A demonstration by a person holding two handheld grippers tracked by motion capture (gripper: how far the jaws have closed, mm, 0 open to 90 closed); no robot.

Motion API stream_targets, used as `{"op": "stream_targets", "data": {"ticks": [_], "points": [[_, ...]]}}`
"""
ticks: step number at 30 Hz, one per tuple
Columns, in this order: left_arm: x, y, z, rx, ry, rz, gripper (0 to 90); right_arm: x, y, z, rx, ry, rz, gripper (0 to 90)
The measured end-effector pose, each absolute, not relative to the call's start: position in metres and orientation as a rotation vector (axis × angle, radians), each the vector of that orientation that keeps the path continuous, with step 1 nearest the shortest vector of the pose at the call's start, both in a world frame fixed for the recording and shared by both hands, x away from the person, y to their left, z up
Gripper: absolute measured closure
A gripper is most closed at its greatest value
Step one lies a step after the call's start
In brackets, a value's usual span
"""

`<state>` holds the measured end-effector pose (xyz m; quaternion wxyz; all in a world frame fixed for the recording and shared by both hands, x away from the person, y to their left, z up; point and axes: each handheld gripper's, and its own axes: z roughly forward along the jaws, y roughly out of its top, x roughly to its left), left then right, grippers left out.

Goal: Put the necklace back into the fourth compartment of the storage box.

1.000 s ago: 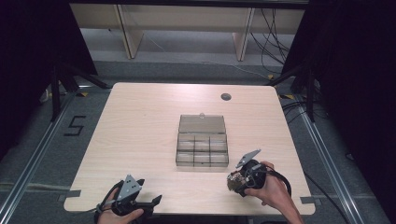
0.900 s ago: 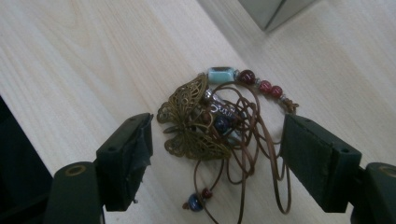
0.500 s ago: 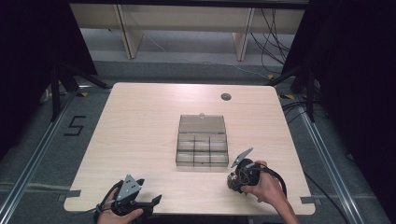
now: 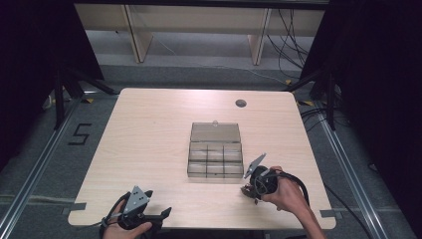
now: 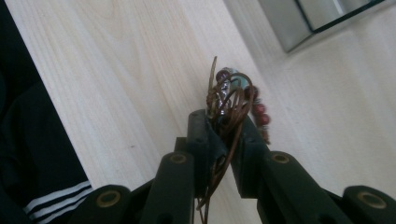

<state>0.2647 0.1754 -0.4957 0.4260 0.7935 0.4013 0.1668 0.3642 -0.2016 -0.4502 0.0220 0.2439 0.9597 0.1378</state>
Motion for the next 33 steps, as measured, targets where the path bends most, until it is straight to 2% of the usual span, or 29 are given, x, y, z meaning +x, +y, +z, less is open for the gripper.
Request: {"op": "stream_targets", "data": {"ticks": [12, 28, 33], "points": [[0.265, 0.175, -0.496, 1.981, 0.998, 0.412, 15.7, 0.379, -0.184, -0.392, 0.665, 3.005, 0.393, 79.7], [0.265, 0.174, -0.496, 1.964, 1.007, 0.408, 15.7, 0.393, -0.155, -0.367, 0.619, 3.04, 0.36, 79.7], [0.265, 0.175, -0.496, 1.963, 1.012, 0.402, 15.7, 0.399, -0.134, -0.366, 0.618, 3.055, 0.335, 79.7]]}}
